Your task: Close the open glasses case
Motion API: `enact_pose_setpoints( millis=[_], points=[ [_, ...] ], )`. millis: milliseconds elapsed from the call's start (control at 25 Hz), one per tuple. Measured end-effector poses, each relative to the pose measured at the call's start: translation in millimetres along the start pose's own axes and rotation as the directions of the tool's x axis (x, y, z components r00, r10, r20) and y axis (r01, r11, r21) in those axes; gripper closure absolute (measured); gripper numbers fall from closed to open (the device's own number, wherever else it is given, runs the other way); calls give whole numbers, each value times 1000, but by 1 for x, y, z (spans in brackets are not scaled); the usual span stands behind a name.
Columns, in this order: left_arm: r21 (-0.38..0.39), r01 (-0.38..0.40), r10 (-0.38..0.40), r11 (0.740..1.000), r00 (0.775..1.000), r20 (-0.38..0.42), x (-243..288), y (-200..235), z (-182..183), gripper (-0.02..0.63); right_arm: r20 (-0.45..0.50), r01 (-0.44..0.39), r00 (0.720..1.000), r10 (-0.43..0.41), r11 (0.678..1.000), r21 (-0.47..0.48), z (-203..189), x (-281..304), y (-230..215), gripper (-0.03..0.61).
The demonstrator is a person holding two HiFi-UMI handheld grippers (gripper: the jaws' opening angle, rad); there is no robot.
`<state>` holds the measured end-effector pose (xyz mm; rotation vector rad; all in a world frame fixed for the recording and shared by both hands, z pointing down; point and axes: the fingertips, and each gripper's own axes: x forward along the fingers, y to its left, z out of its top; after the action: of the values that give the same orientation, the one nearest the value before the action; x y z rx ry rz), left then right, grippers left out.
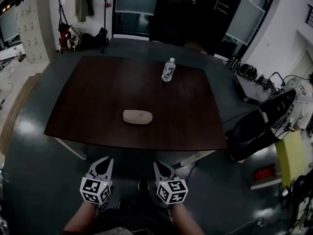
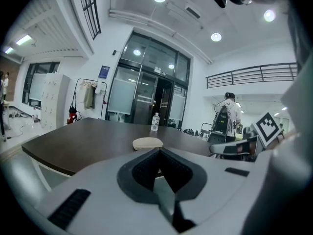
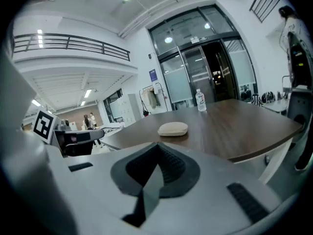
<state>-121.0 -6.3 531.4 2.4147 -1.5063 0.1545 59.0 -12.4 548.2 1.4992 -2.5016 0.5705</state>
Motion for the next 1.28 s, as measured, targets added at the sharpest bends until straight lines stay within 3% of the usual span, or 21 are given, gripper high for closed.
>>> enact_pose_setpoints(
  millis=[240,520,640,840,1280],
  points=[
    [-8,-6,6,1000,1000,8,-47,35,7,605,-2,-13,1000,12,1000,-4,-5,11,56,589],
    [22,71,-72,997,996,45,-2,-9,20,604,55,48,997,-46,998,-36,13,-11,11,589],
    [30,92,-93,995,994,57,-3,-14,28,604,56,55,997,-52,997,-56,18,-16,18,589],
    [13,98,-99,995,993,69,-17,-18,12,604,38,53,998,-50,996,-72,-5,-26,28,589],
    [-17,60,-60,998,998,37,-55,-3,9,604,14,61,998,-60,996,-58,1,-37,53,589]
  ],
)
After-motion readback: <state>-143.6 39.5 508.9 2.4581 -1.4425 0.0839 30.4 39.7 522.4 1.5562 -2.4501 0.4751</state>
